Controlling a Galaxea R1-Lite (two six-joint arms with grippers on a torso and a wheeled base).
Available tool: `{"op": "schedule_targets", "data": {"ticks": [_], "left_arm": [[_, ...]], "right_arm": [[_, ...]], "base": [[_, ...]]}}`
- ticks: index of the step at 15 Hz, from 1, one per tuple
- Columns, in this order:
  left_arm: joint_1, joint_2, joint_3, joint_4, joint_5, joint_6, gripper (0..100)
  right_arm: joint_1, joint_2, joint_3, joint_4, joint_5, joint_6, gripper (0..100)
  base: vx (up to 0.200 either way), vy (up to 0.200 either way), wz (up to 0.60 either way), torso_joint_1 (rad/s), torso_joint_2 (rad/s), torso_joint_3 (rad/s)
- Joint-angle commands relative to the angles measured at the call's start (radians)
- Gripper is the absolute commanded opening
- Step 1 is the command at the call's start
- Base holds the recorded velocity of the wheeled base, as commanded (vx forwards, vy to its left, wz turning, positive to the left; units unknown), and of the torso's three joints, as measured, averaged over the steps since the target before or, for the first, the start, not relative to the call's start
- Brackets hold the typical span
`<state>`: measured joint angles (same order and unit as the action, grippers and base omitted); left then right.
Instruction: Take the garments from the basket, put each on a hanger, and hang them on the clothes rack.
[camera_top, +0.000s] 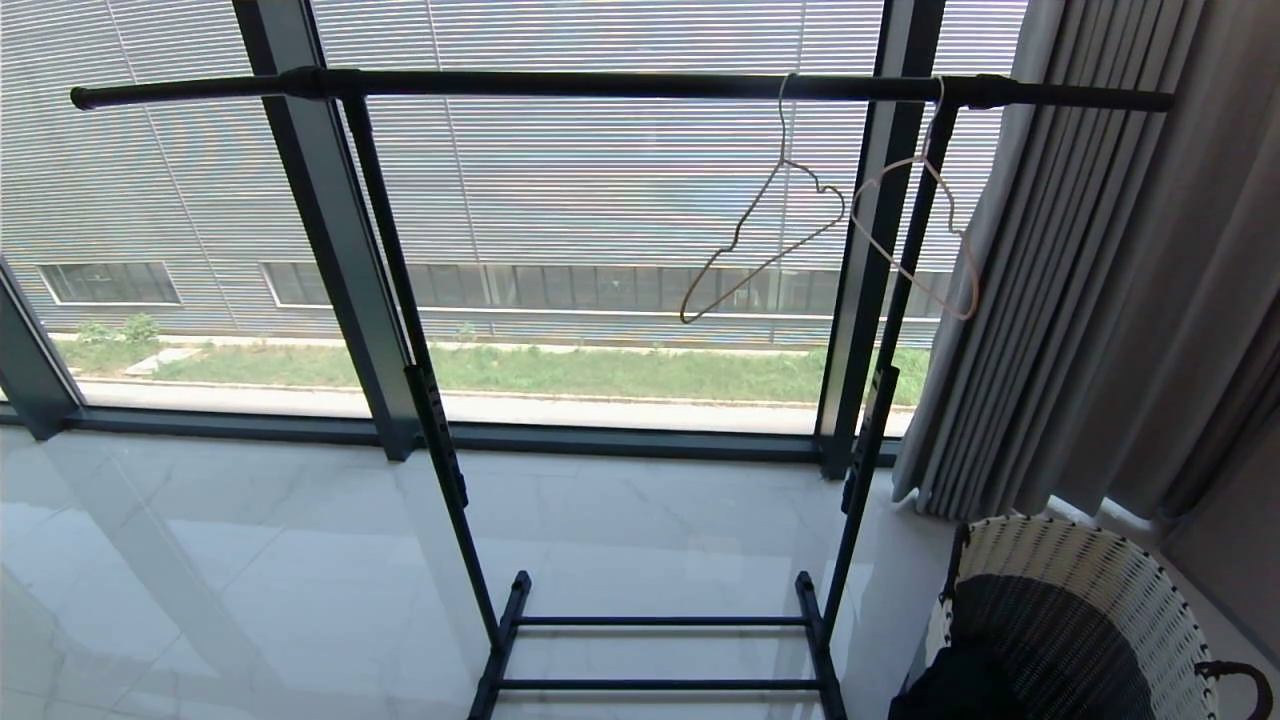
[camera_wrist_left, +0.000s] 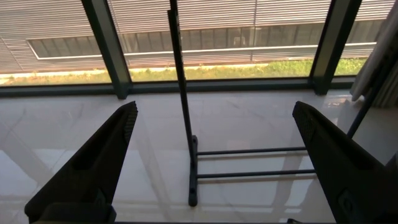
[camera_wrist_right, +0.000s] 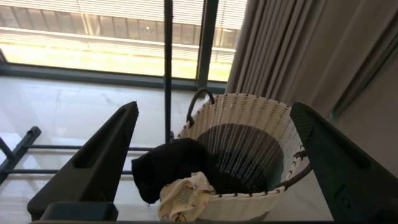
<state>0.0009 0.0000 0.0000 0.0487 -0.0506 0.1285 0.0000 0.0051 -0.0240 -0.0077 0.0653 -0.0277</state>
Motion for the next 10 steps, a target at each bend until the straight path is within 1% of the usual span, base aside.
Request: {"op": "schedule_targets", "data": {"ticks": [1, 2, 3, 4, 5, 6, 7, 8, 10], "left_arm": [[0.001, 0.002, 0.0, 0.0, 0.0, 0.002, 100], [0.001, 0.002, 0.0, 0.0, 0.0, 0.002, 100], [-0.001, 0.002, 0.0, 0.0, 0.0, 0.005, 100], [0.001, 0.002, 0.0, 0.0, 0.0, 0.01, 100], [0.001, 0.002, 0.0, 0.0, 0.0, 0.01, 100], [0.001, 0.002, 0.0, 0.0, 0.0, 0.017, 100], [0.001, 0.002, 0.0, -0.001, 0.0, 0.017, 100], [0.001, 0.002, 0.0, -0.001, 0.0, 0.019, 100], [0.001, 0.002, 0.0, -0.003, -0.003, 0.031, 100]], "right_arm": [[0.055, 0.17, -0.18, 0.015, 0.062, 0.015, 100], [0.109, 0.322, -0.266, 0.017, 0.059, -0.024, 100], [0.158, 0.497, -0.326, 0.029, 0.056, -0.104, 100], [0.144, 0.687, -0.358, 0.035, 0.05, -0.187, 100], [0.13, 0.765, -0.369, 0.034, 0.048, -0.229, 100], [0.087, 1.02, -0.387, 0.026, 0.045, -0.367, 100], [0.069, 1.119, -0.387, 0.021, 0.045, -0.42, 100], [0.054, 1.26, -0.386, 0.014, 0.045, -0.486, 100], [0.044, 1.455, -0.386, 0.005, 0.044, -0.56, 100]], "base": [[0.0, 0.0, 0.0, 0.0, 0.0, 0.0], [0.0, 0.0, 0.0, 0.0, 0.0, 0.0], [0.0, 0.0, 0.0, 0.0, 0.0, 0.0], [0.0, 0.0, 0.0, 0.0, 0.0, 0.0], [0.0, 0.0, 0.0, 0.0, 0.0, 0.0], [0.0, 0.0, 0.0, 0.0, 0.0, 0.0], [0.0, 0.0, 0.0, 0.0, 0.0, 0.0], [0.0, 0.0, 0.0, 0.0, 0.0, 0.0], [0.0, 0.0, 0.0, 0.0, 0.0, 0.0]]}}
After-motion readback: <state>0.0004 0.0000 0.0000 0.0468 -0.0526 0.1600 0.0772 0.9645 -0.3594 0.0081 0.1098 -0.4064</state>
